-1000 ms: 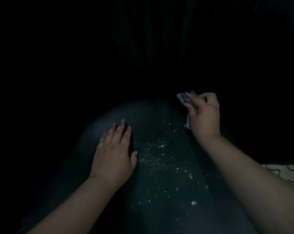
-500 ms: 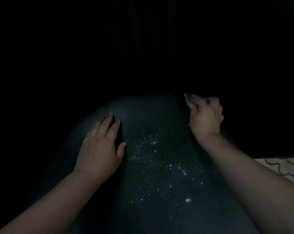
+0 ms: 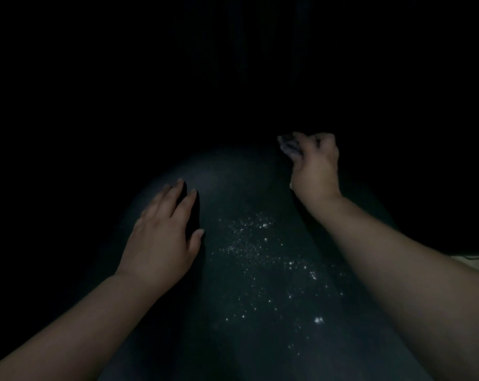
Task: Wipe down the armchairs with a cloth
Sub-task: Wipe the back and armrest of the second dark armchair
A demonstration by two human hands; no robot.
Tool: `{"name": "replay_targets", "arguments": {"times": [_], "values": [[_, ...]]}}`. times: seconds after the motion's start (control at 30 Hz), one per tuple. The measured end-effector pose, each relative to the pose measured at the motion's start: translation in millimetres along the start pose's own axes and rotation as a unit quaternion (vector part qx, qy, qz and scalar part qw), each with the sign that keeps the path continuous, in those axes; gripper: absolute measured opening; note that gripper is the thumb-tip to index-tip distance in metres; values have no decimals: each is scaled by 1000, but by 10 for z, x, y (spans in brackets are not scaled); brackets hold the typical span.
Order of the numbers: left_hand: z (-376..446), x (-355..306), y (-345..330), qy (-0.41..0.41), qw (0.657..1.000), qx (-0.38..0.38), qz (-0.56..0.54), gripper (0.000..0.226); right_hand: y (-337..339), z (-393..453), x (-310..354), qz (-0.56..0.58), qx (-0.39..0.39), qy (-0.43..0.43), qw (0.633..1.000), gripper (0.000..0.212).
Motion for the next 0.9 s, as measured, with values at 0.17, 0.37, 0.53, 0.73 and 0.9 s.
{"name": "replay_targets", "arguments": {"times": [0.17,0.37,0.53,0.73,0.9], "values": [[-48,38,-27,6,1000,6,-2,71,-281,-720,408,15,129,177,976,38],[-176,69,-26,17,1000,0,-14,70,-112,-745,523,112,155,172,966,42],[-235,113,-64,24,1000,-16,-9,67,-236,-12,691,123,102,129,979,63],[-367,25,-138,19,1000,-7,-22,68,-244,-974,819,83,235,271,930,52],[-463,16,-141,17,1000,-6,-22,67,-83,-916,809,193,264,220,919,55]]}}
Point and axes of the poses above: each hand's wrist, its own z-axis towards the middle knuckle, its own y-axis out of the back of the hand, x = y × z, the point moved 5 cm from there along z, towards the middle knuckle, and after that the axes turned 5 degrees about y, right-handed, at the moved point
